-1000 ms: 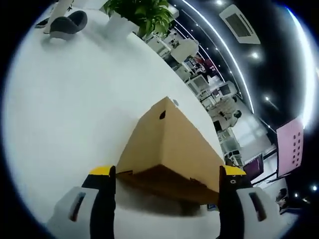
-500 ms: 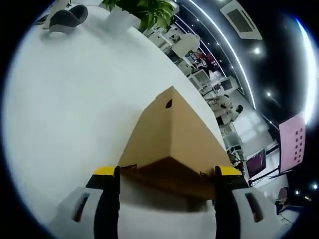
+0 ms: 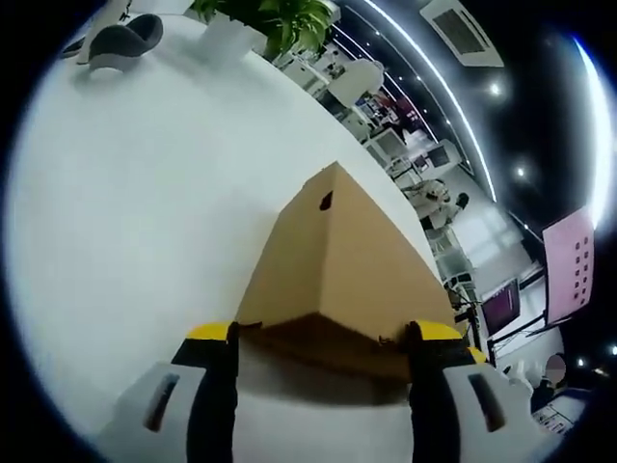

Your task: Operate the shoe box by opening the lid, removing the specified soft item, and placing it in the target area until the item is outside and the box remains undamaged.

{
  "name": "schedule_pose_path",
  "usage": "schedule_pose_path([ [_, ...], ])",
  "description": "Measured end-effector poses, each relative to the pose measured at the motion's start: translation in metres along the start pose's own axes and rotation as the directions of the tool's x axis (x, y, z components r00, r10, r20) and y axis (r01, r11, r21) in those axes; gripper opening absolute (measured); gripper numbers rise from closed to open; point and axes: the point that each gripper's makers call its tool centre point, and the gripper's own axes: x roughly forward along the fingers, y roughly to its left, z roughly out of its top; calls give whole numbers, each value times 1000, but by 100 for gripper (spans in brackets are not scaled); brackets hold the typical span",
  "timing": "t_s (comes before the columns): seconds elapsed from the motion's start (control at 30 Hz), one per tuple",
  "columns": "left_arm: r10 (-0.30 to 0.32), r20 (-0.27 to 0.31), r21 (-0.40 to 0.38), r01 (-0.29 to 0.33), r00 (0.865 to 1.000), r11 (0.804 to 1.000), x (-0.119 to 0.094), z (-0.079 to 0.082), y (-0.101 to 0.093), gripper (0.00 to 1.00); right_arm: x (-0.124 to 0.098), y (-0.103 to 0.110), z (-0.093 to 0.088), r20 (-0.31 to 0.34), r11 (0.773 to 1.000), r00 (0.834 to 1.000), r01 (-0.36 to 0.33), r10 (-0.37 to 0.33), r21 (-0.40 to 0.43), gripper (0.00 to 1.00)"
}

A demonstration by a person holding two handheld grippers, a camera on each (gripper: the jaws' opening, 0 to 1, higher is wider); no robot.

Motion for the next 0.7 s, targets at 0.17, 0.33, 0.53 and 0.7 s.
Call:
schedule_pose_path([
  [0.17, 11, -2, 15, -11, 1000, 1000, 1, 0, 1, 70, 2, -1, 0, -4, 1000, 1000, 3, -3, -20, 59],
  [0.33, 17, -10, 23, -17, 1000, 1000, 1, -1, 1, 69, 3, -1, 0, -4, 1000, 1000, 6, -6, -26, 58],
  [0.53, 15, -28, 17, -14, 999, 1000, 1, -1, 1, 70, 3, -1, 1, -29, 1000, 1000, -1, 0, -21, 59],
  [0.7, -12, -28, 110, 15, 1000, 994, -2, 6, -5, 67, -2, 5, 10, -47, 979, 999, -22, 13, -202, 53],
])
